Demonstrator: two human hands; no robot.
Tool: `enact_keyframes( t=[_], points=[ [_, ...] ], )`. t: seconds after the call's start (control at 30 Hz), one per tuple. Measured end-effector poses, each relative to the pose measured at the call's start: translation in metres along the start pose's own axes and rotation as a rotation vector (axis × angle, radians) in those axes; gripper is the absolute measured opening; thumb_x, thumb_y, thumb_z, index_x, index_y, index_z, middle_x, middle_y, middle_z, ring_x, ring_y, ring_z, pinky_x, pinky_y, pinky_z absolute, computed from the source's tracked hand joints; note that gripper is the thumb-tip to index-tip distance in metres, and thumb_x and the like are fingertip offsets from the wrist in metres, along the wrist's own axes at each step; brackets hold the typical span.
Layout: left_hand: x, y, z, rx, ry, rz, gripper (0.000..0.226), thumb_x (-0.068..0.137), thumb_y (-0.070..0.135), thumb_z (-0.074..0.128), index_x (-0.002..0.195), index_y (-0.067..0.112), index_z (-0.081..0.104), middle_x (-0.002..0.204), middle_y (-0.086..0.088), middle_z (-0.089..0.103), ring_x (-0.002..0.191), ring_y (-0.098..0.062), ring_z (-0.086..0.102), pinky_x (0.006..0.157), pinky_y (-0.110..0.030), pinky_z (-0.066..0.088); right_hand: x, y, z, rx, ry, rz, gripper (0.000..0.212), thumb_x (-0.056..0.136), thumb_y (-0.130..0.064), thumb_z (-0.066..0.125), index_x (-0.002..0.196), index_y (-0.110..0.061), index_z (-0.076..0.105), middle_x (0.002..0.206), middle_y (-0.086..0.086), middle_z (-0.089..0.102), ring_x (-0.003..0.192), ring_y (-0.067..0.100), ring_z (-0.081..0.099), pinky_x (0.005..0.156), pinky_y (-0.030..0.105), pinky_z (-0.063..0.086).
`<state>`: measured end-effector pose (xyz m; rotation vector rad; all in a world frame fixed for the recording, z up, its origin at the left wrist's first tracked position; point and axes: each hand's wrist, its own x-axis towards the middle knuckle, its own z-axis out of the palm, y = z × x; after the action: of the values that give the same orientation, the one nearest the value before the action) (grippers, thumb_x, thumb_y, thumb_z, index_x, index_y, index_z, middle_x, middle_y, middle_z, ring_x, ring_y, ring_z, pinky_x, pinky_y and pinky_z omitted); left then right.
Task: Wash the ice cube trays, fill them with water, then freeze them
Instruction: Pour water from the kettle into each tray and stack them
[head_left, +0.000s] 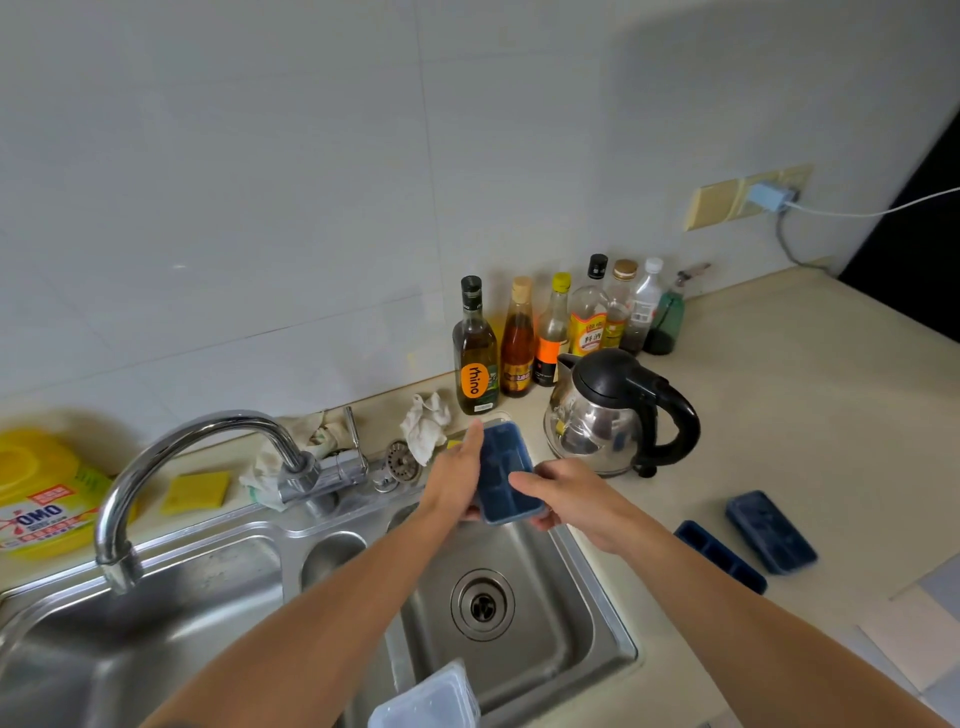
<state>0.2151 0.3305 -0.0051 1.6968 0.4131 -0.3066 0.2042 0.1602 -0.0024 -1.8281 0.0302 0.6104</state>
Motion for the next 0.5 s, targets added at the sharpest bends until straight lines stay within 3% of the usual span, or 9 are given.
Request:
enact_keyframes(
  t=[0.17,0.3,0.4,0.5],
  points=[
    [0.01,-0.007,-0.005,0.075,0.071,0.066,0.054,0.103,0.056,0.036,0.109,0.01,0.062,0.099,-0.014,0.072,0.088,-0.027,0.072,0.078,-0.046,0.063,-0.008,0.0,0.004,0.0,-0.064,0.039,0.031,0.099,-0.043,0.063,0.108,-0.014,0.069,0.1,0.009,0.074,0.076,0.012,0.071,0.067,0.025,0.058],
    [0.013,-0.012,-0.002,0.057,0.142,0.014,0.055,0.104,0.055,0.035,0.108,0.007,0.062,0.1,-0.015,0.071,0.087,-0.029,0.072,0.074,-0.047,0.063,-0.011,-0.001,0.004,0.008,-0.068,0.027,0.022,0.1,-0.031,0.063,0.105,-0.01,0.069,0.082,0.003,0.075,0.068,0.009,0.069,0.065,0.024,0.058],
    [0.012,-0.011,0.009,0.025,0.139,-0.007,0.049,0.104,0.054,0.036,0.101,0.011,0.06,0.1,-0.016,0.071,0.09,-0.031,0.072,0.077,-0.053,0.062,-0.014,0.001,-0.005,0.016,-0.065,0.033,0.022,0.1,-0.027,0.063,0.105,-0.006,0.068,0.081,0.005,0.074,0.068,0.01,0.069,0.066,0.022,0.056],
    [0.011,-0.008,0.027,0.05,0.151,-0.024,0.05,0.105,0.053,0.036,0.106,0.01,0.061,0.1,-0.015,0.071,0.087,-0.028,0.071,0.072,-0.044,0.064,-0.02,0.008,-0.023,0.026,-0.074,0.05,0.023,0.1,-0.029,0.064,0.107,-0.008,0.068,0.088,0.007,0.075,0.072,0.011,0.07,0.067,0.023,0.057]
  ],
)
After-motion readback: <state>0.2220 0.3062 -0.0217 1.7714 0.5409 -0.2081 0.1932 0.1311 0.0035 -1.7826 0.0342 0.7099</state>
